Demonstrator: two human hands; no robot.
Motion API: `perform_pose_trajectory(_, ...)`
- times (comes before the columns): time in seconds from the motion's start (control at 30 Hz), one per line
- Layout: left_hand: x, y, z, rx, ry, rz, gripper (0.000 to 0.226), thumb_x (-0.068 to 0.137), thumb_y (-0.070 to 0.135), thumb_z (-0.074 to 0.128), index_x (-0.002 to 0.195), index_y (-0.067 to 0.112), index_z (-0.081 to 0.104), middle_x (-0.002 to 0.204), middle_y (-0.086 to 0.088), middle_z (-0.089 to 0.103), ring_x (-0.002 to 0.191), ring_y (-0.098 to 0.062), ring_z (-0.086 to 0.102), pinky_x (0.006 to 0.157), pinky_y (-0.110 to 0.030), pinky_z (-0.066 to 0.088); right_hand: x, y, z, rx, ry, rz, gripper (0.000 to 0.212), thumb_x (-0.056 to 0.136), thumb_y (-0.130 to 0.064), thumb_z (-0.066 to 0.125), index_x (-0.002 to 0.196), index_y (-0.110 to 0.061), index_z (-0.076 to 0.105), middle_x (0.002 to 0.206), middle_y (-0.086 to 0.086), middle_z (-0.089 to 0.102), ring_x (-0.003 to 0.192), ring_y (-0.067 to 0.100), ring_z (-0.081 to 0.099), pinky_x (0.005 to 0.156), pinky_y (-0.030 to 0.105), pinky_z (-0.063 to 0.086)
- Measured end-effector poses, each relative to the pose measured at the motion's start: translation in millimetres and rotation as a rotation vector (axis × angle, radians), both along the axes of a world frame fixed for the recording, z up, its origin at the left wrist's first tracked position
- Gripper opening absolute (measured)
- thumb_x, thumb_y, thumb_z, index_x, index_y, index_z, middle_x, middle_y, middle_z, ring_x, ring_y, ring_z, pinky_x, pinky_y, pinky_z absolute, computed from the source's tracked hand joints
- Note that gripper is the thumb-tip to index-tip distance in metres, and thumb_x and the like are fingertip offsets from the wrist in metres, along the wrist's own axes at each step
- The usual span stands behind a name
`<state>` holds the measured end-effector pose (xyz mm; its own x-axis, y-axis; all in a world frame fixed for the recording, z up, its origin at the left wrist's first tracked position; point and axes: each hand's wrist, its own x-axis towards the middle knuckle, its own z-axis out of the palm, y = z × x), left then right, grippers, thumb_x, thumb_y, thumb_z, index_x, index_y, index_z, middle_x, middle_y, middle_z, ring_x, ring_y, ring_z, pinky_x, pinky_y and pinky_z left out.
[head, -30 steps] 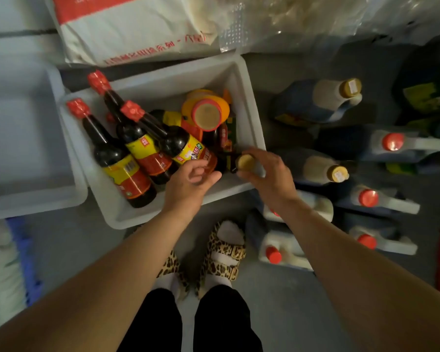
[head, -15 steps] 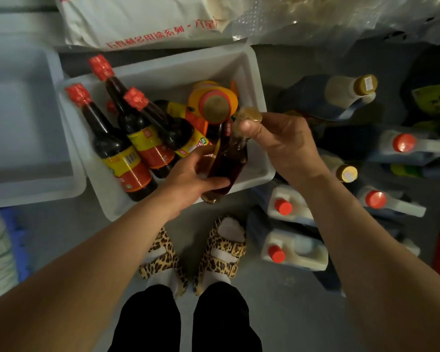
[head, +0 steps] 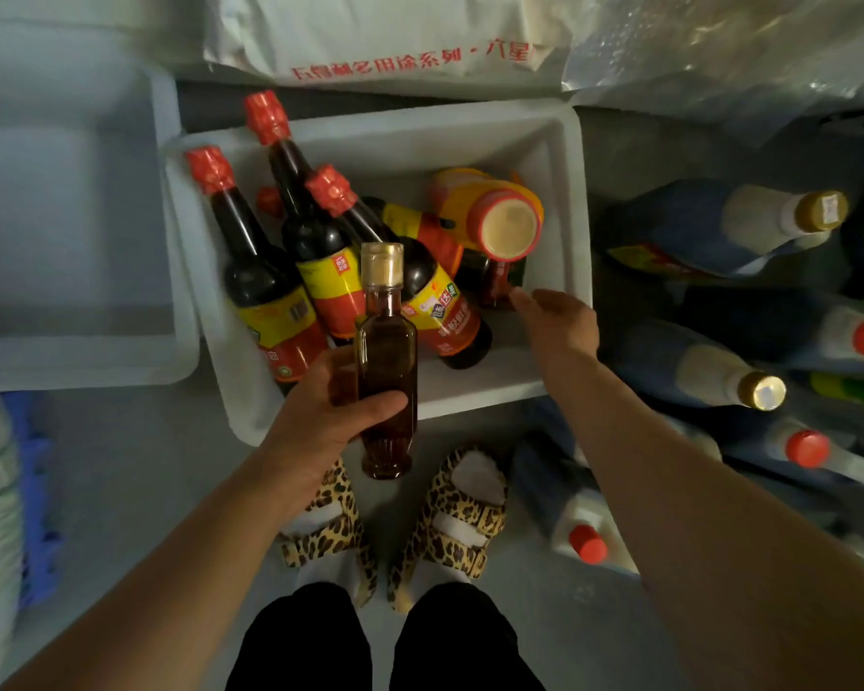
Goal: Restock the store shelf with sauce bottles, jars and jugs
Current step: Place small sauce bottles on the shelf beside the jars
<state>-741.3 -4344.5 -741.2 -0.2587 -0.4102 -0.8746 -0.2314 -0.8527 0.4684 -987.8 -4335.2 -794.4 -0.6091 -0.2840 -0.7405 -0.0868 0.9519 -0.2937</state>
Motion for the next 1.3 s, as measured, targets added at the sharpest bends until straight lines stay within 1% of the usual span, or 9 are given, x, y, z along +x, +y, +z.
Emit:
perform_pose_trajectory(0.13,-0.8,-7.1,-5.7,-0.062,0.0,-0.034,0.051,0.065,0.033,0.081,0.113,0.031,0.063,0.105,0.006,0.074,0.1,-0.01,0.07,0.095,-0.04,0.052,1.4,-17.1,-44.5,-0.032,0.015,-0.101,0.062,0.09,-0.044,0.07,0.141,-0.014,0.054,0.136,0.007,0.061,0.124,0.027,0.058,0.103,0.035,0.048)
perform_pose_trajectory(0.3,-4.4,-11.2,-11.7,-0.068,0.022,0.027,0.042,0.067,0.03,0.076,0.107,0.024,0.066,0.098,0.0,0.075,0.093,-0.015,0.072,0.093,-0.044,0.053,-2.8,-22.5,-77.6,0.022,0.006,-0.043,0.044,0.084,-0.042,0.075,0.117,-0.013,0.069,0.109,0.008,0.073,0.099,0.024,0.067,0.081,0.035,0.051)
perform_pose_trajectory(0.47,-7.0,-7.5,-7.9,-0.05,0.076,0.147,0.058,0.067,0.023,0.082,0.121,0.025,0.06,0.109,-0.001,0.073,0.101,-0.02,0.07,0.086,-0.045,0.055,-4.8,-15.0,-73.0,0.037,0.028,0.008,0.042,0.086,-0.042,0.074,0.113,-0.011,0.069,0.103,0.006,0.071,0.095,0.024,0.065,0.078,0.034,0.051)
perform_pose_trajectory(0.6,-8.1,-3.5,16.8,-0.05,0.074,0.125,0.062,0.065,0.037,0.086,0.121,0.03,0.061,0.113,-0.003,0.071,0.107,-0.023,0.068,0.094,-0.053,0.052,-4.9,2.4,-32.1,-0.033,-0.1,-0.194,0.037,0.083,-0.034,0.08,0.109,-0.01,0.068,0.099,0.007,0.069,0.088,0.022,0.064,0.078,0.033,0.052)
perform_pose_trajectory(0.73,-19.0,0.3,65.2,-0.054,0.052,0.133,0.064,0.058,0.047,0.085,0.115,0.031,0.063,0.108,-0.006,0.072,0.102,-0.027,0.07,0.094,-0.059,0.051,-1.9,28.1,35.7,-0.12,-0.291,-0.426,0.036,0.081,-0.023,0.082,0.108,-0.002,0.069,0.09,0.01,0.072,0.082,0.021,0.069,0.079,0.034,0.059)
perform_pose_trajectory(0.9,-40.4,-5.5,154.8,-0.096,0.062,0.134,0.061,0.057,0.045,0.086,0.113,0.031,0.063,0.104,-0.005,0.073,0.097,-0.022,0.071,0.087,-0.051,0.056,9.7,42.4,155.7,-0.231,-0.487,-0.57,0.018,0.09,-0.017,0.071,0.101,-0.005,0.063,0.101,0.014,0.071,0.098,0.024,0.068,0.091,0.038,0.054)
perform_pose_trajectory(1.0,-50.1,-17.5,222.8,-0.151,0.108,0.075,0.061,0.059,0.049,0.084,0.114,0.035,0.063,0.104,-0.002,0.073,0.098,-0.021,0.071,0.086,-0.051,0.057,17.9,39.5,231.2,-0.346,-0.507,-0.636,0.02,0.092,-0.016,0.069,0.107,-0.004,0.063,0.112,0.02,0.07,0.108,0.03,0.067,0.087,0.037,0.056)
perform_pose_trajectory(1.1,-54.6,-33.3,295.8,-0.219,0.15,0.04,0.054,0.058,0.053,0.082,0.107,0.034,0.069,0.1,-0.006,0.073,0.095,-0.027,0.071,0.083,-0.052,0.058,24.1,29.2,315.4,-0.486,-0.526,-0.608,0.024,0.091,-0.017,0.067,0.11,-0.003,0.066,0.107,0.017,0.073,0.103,0.027,0.07,0.082,0.032,0.057)
perform_pose_trajectory(1.3,-56.2,-71.7,463.8,-0.427,0.188,0.033,0.044,0.065,0.042,0.082,0.104,0.025,0.067,0.089,-0.006,0.075,0.08,-0.017,0.073,0.063,-0.025,0.056,31.3,0.7,508.4,-0.792,-0.575,-0.432,0.015,0.092,-0.013,0.062,0.1,-0.005,0.072,0.097,0.016,0.077,0.089,0.022,0.075,0.074,0.027,0.059)
